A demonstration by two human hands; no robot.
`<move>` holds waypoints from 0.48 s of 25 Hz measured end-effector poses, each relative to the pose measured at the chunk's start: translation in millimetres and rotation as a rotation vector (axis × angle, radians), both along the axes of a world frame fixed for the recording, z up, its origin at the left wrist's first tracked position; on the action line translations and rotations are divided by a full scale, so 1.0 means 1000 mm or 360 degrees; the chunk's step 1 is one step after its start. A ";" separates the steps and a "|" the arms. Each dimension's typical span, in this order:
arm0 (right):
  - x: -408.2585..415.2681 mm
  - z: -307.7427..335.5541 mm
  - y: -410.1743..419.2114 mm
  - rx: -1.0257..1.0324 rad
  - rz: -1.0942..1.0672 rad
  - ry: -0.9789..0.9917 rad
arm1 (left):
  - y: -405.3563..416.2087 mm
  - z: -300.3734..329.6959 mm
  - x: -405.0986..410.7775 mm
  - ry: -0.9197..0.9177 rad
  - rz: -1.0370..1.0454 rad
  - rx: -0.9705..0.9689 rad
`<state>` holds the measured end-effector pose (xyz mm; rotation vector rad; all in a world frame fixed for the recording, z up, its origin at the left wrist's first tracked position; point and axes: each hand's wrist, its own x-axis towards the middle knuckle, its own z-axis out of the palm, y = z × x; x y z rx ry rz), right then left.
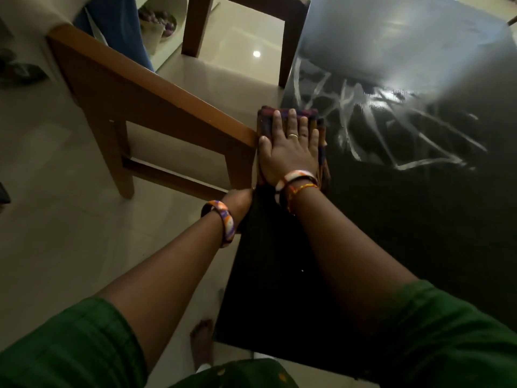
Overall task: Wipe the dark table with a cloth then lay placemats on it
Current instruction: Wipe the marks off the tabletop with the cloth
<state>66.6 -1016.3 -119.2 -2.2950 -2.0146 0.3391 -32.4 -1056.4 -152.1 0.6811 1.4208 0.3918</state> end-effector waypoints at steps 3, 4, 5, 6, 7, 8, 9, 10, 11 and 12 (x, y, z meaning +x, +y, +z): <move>0.004 -0.004 -0.037 0.0010 0.0101 0.0005 | -0.006 0.013 -0.002 0.0345 0.0037 0.0362; 0.013 -0.005 -0.055 -0.0003 0.0118 -0.0036 | -0.007 0.020 -0.001 0.0412 0.0001 0.0500; 0.029 -0.005 -0.067 -0.0001 0.0077 -0.0093 | -0.008 0.029 0.003 0.0440 -0.0051 0.0575; 0.050 -0.004 -0.072 0.0000 -0.0038 -0.0149 | -0.008 0.037 0.008 0.0477 -0.0100 0.0620; 0.075 -0.001 -0.073 -0.0014 -0.0218 -0.0177 | -0.005 0.043 0.014 0.0531 -0.0129 0.0605; 0.098 0.003 -0.072 -0.0044 -0.0416 -0.0171 | -0.001 0.049 0.020 0.0582 -0.0128 0.0524; 0.118 0.006 -0.071 -0.0092 -0.0612 -0.0150 | 0.002 0.054 0.025 0.0614 -0.0114 0.0413; 0.132 0.008 -0.069 -0.0122 -0.0767 -0.0138 | 0.005 0.058 0.029 0.0636 -0.0101 0.0324; 0.138 0.009 -0.067 -0.0117 -0.0848 -0.0146 | 0.006 0.056 0.032 0.0646 -0.0090 0.0286; 0.137 0.009 -0.064 -0.0091 -0.0855 -0.0155 | 0.006 0.056 0.035 0.0660 -0.0099 0.0297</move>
